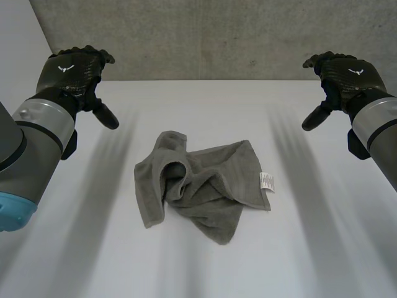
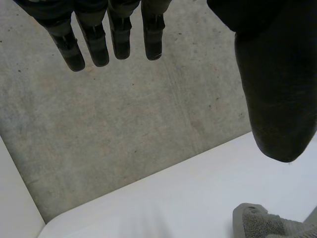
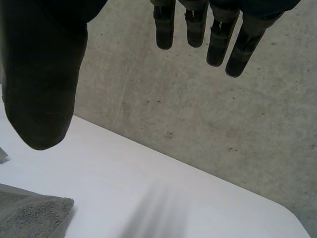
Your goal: Fold the towel.
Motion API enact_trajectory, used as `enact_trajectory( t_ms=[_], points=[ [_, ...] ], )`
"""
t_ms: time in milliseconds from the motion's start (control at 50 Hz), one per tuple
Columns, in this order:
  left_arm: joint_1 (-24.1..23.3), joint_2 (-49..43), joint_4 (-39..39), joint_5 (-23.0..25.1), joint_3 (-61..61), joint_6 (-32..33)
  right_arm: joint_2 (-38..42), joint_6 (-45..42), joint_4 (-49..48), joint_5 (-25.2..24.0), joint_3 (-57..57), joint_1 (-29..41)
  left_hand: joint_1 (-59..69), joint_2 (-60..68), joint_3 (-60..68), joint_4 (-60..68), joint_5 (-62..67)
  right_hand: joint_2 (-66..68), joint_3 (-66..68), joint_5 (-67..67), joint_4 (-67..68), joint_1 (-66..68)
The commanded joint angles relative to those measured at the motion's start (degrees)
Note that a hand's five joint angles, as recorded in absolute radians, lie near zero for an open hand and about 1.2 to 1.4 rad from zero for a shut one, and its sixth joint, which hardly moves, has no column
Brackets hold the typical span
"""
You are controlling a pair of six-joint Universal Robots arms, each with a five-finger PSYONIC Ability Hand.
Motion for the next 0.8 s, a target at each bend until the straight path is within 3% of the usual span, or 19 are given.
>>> enact_trajectory(
  t_ms=[20,60,80,120,280,380,560,640,660,700,720,740,800],
  points=[
    [-1.57,0.26,-1.7,0.47,-0.66,0.03,0.07,-0.15,2.98,-3.31,-0.8,0.96,3.37,5.1,-2.96,-3.36,6.05,-4.57,-2.48,-3.63,-4.37,-4.02],
    [-2.71,0.26,-2.75,0.82,-1.01,-0.06,0.77,-0.07,8.49,-9.87,-0.8,1.13,4.73,6.46,-2.96,-3.36,7.41,-4.57,-2.48,-3.63,-4.37,-4.02],
    [-2.72,0.26,-2.76,0.82,-1.02,-0.06,0.77,-0.07,8.52,-9.9,-0.8,1.13,4.74,6.48,-2.96,-3.36,7.43,-4.57,-2.48,-3.63,-4.37,-4.02],
    [-5.52,0.09,-4.17,1.87,-1.89,-0.93,3.83,0.63,11.67,-14.46,-0.8,1.57,4.74,6.48,-2.96,-3.36,7.43,-4.57,-2.48,-3.63,-4.37,-4.02],
    [-7.72,-2.71,-3.65,2.4,-4.71,-1.91,9.3,3.71,11.51,-14.74,-0.09,6.14,4.91,6.64,-2.96,-3.36,7.59,-4.57,-2.48,-3.63,-4.37,-4.02],
    [-9.75,-7.82,-2.85,2.14,-4.36,-1.73,15.44,12.22,6.86,-14.74,1.92,8.51,5.41,7.15,-2.96,-3.36,8.1,-4.57,-2.48,-3.63,-4.37,-4.02],
    [-12.56,-15.99,0.92,1.53,-3.65,-1.47,20.64,18.39,-1.5,-14.56,3.86,11.06,13.3,15.03,-2.96,-3.36,15.98,-0.28,-2.48,0.65,-4.37,0.27],
    [-12.74,-17.67,1.63,0.65,-2.69,-1.47,23.7,19.53,-3.69,-14.21,3.77,11.85,26.1,27.84,-2.96,-3.36,28.79,18.81,-2.48,19.74,-4.37,19.36],
    [-12.91,-18.19,1.63,0.12,-2.08,-1.47,23.71,19.53,-3.7,-14.21,3.77,11.85,34.6,36.33,-2.96,-3.36,37.28,18.9,-2.48,19.83,-4.37,19.45],
    [-13.09,-18.54,1.72,-0.23,-1.63,-1.47,24.15,19.53,-4.57,-13.34,3.95,11.85,41.41,43.15,-2.96,-3.36,44.1,45.32,-2.48,46.25,-4.37,45.87],
    [-13.18,-18.63,1.72,-0.58,-1.28,-1.47,24.15,19.53,-4.58,-13.33,3.95,11.85,45.24,46.98,-2.96,-3.36,47.93,45.47,-2.48,46.41,-4.37,46.02],
    [-13.18,-18.55,1.72,-0.76,-1.11,-1.47,23.89,19.53,-5.27,-12.55,4.12,11.77,47.61,49.35,-2.96,-3.36,50.3,60.96,-2.48,61.9,-4.37,61.51],
    [-13.18,-18.28,1.63,-0.76,-1.02,-1.47,22.58,19.09,-5.72,-12.01,4.48,10.8,51.67,53.41,-2.96,-3.36,54.36,65.43,-2.48,66.37,-4.37,65.98]
  ],
)
